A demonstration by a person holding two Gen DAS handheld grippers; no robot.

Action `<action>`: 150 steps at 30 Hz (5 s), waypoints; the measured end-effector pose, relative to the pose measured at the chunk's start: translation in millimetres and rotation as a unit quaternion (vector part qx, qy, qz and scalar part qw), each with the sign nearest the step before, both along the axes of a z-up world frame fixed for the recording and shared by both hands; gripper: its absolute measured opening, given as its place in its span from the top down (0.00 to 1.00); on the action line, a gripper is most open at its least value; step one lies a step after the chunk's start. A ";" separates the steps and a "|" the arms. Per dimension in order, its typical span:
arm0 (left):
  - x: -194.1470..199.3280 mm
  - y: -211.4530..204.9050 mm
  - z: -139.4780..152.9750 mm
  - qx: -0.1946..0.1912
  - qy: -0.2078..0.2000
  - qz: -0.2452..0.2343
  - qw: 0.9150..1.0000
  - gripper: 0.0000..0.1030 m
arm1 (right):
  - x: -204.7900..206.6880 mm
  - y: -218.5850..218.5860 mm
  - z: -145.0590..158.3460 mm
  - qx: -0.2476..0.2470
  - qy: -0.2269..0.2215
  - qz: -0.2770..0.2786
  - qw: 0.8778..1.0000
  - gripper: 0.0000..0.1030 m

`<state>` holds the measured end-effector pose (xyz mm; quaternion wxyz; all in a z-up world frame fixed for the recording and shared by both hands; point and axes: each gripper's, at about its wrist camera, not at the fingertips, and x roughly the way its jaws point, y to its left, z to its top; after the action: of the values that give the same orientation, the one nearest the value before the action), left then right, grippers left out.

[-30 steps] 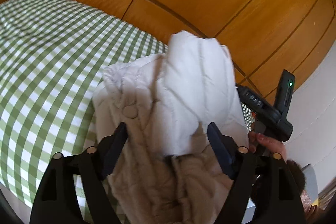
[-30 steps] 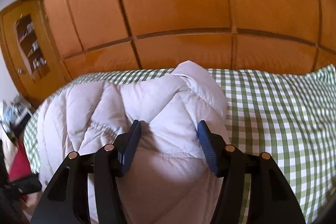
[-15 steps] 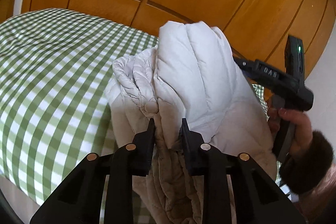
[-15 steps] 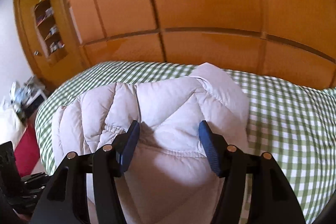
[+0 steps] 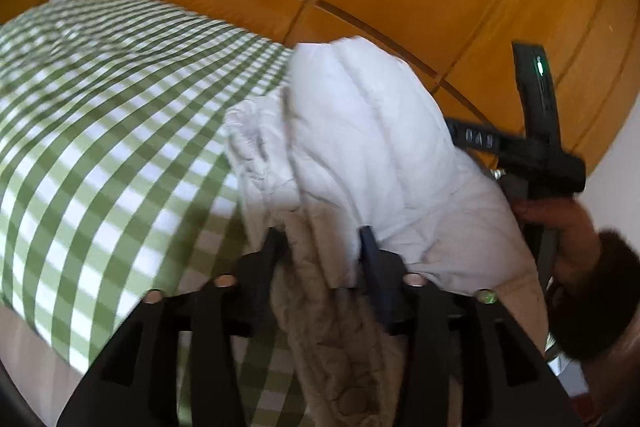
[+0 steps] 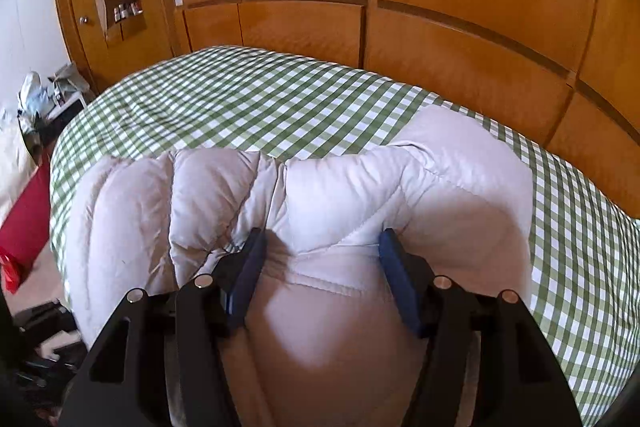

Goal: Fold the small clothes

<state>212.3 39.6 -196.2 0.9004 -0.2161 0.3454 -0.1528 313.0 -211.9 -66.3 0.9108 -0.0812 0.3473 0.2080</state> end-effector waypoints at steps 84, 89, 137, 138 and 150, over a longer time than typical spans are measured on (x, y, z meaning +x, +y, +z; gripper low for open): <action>27.0 12.2 12.7 -0.020 0.062 0.016 0.998 0.15 | -110.1 -99.8 1.5 0.155 -0.004 -0.106 0.982 0.13; 18.4 22.8 10.6 -0.074 0.083 -0.013 0.994 0.39 | -106.6 -124.4 -10.4 0.212 0.045 -0.126 0.968 0.13; 42.7 -23.5 16.3 -0.173 0.116 -0.166 0.964 0.69 | -96.8 -115.3 -20.9 0.322 0.092 -0.025 0.942 0.40; 45.3 -24.8 17.3 -0.175 0.112 -0.168 0.964 0.69 | -100.1 -114.5 -18.6 0.319 0.080 -0.025 0.944 0.40; 58.2 -35.6 40.5 -0.167 0.053 -0.190 0.966 0.69 | -117.6 -123.4 -9.2 0.323 -0.017 -0.029 0.946 0.41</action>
<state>270.4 4.0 -155.8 0.7866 -0.3014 0.3966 -0.3649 195.3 -335.3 -75.5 0.8995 0.2235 0.2486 0.2815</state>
